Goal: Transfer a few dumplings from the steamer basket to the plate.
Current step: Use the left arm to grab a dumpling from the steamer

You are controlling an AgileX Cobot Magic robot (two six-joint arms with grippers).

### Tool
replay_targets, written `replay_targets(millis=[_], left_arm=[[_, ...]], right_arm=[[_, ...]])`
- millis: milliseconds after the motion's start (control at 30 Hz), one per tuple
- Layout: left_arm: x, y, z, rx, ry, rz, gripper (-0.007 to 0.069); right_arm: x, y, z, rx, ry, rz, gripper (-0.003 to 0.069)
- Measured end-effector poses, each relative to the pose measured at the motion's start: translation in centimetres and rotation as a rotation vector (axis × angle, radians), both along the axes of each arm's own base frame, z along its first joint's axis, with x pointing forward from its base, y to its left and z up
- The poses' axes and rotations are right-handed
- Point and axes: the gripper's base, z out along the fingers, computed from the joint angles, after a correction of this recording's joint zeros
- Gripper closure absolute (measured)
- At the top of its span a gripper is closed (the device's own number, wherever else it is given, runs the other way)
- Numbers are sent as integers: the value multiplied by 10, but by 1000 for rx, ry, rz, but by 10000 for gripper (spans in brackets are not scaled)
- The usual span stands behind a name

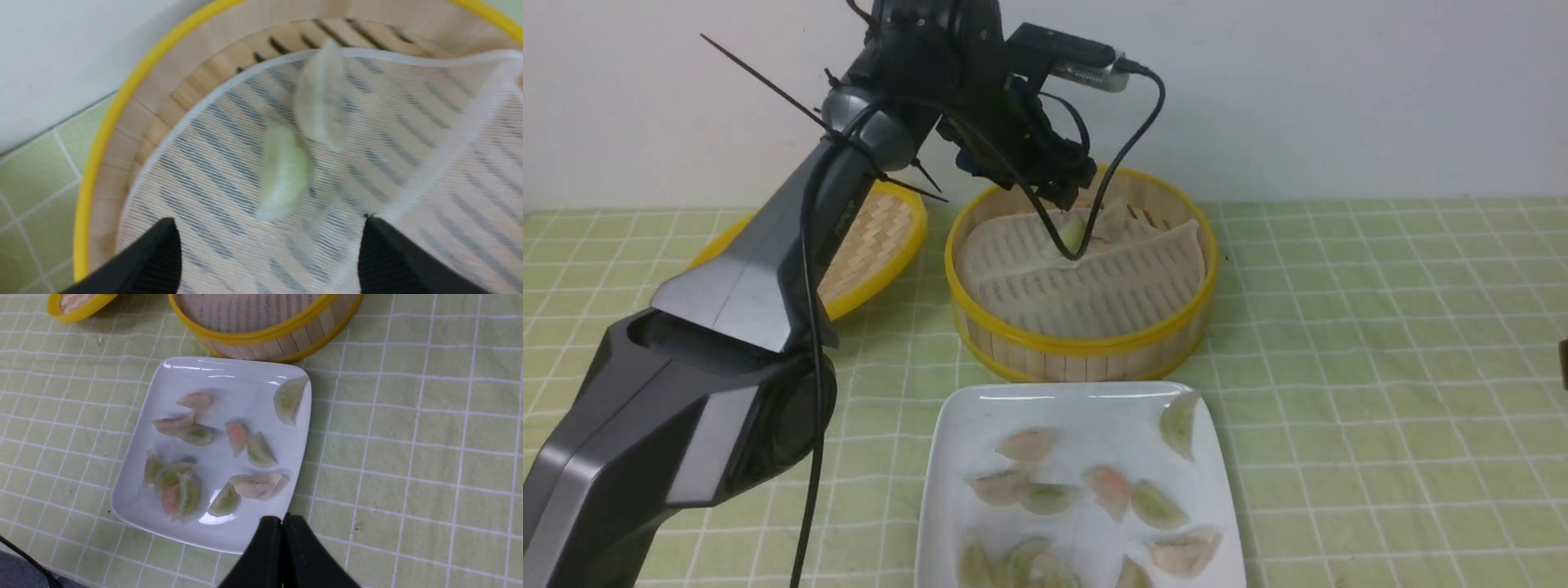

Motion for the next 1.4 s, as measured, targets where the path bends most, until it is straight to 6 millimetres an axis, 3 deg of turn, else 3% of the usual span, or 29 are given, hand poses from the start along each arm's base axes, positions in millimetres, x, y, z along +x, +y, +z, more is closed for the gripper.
replay_targets(millis=[200,667,767,900,1000,1100,1200,1400], left_arm=[[12,0,-50,-15,38,-70,148],[19,-7,-66,-28,-24,-134,169],[21,-7,-75,-1,-56,-181,238],[21,-12,-76,3,-72,-211,422],[19,-13,-74,9,-66,-218,417],[13,-12,-66,26,-24,-233,417],[5,-6,-38,65,-8,-249,417],[-16,3,53,54,-132,-244,417]], right_arm=[[0,0,0,-1,0,0,673],[0,0,0,5,4,-8,673],[0,0,0,6,5,-9,673],[0,0,0,6,5,-9,673],[0,0,0,6,5,-9,673],[0,0,0,4,2,-6,673],[0,0,0,0,-1,-1,673],[0,0,0,-1,-1,0,673]])
